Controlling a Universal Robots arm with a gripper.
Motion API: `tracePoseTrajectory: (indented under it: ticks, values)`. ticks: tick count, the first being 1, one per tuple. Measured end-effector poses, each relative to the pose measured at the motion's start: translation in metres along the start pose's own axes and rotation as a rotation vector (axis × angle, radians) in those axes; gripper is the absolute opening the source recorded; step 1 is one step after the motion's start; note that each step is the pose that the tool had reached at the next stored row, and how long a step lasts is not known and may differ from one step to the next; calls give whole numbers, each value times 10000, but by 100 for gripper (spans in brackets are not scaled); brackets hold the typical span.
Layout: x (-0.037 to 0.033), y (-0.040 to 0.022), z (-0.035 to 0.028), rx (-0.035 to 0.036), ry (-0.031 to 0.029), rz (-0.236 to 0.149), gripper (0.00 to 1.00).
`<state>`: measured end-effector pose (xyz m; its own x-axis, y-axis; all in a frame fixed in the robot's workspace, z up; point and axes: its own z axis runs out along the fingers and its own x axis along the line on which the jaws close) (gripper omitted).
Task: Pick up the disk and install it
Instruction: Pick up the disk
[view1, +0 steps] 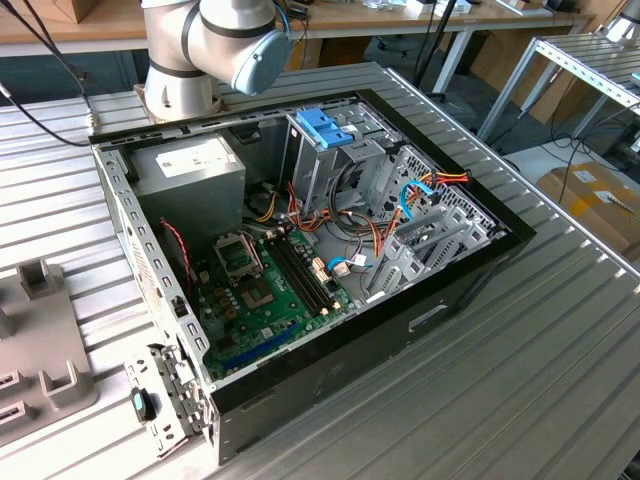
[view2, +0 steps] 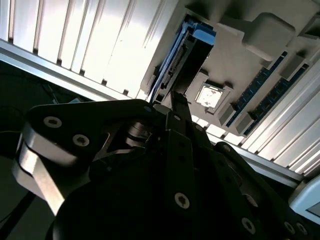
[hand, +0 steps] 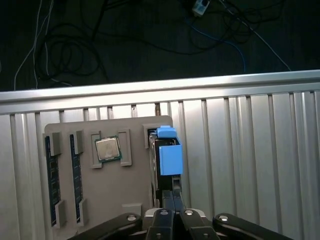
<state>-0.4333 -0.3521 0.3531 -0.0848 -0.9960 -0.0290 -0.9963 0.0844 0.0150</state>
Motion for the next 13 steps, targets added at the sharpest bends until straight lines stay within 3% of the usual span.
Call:
tracePoseTrajectory:
  ticks: [13]
  values:
    - [47, 1, 46, -2, 1, 2, 11]
